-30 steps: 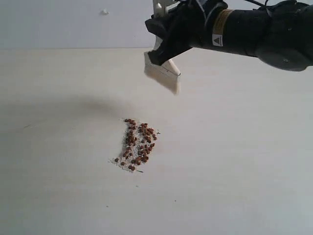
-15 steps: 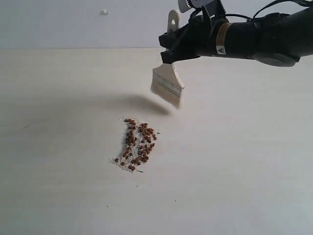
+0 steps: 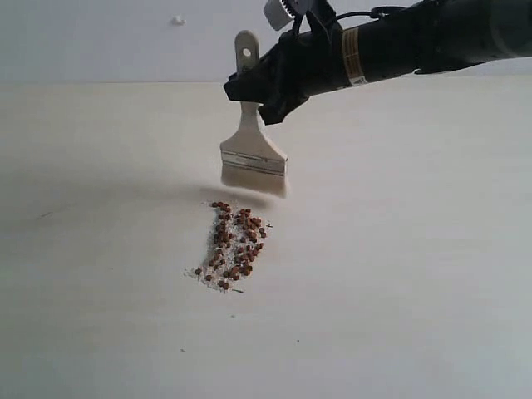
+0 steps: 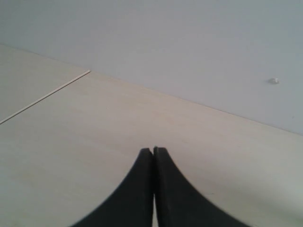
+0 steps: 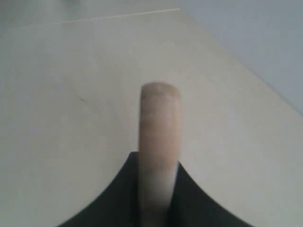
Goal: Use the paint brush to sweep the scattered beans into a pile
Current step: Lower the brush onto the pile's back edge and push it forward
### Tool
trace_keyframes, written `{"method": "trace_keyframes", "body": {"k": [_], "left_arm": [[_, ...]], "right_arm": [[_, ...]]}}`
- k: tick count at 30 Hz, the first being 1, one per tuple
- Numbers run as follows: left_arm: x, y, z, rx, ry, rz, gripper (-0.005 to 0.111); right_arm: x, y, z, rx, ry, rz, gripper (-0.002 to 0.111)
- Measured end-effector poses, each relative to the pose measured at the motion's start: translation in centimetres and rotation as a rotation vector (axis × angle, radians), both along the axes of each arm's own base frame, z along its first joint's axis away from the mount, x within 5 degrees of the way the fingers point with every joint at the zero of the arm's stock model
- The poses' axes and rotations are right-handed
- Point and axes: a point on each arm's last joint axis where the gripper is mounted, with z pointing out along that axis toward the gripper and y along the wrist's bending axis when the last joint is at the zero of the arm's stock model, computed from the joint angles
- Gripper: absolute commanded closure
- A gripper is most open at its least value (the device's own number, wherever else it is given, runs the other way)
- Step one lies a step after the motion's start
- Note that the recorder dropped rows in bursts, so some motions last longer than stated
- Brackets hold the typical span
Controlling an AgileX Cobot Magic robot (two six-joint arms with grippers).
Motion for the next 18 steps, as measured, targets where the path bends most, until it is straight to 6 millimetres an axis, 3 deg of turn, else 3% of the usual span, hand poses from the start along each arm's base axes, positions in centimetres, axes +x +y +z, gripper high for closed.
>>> {"method": "trace_keyframes", "body": {"k": [14, 18], "left_arm": [[0.0, 0.0, 0.0, 0.0, 0.0, 0.0, 0.107], [0.0, 0.0, 0.0, 0.0, 0.0, 0.0, 0.107]], "right_arm": [[0.6, 1.1, 1.0, 0.006, -0.035, 0.066, 0.108], [1.2, 1.7, 0.2, 0.027, -0.021, 0.109, 0.108]]}}
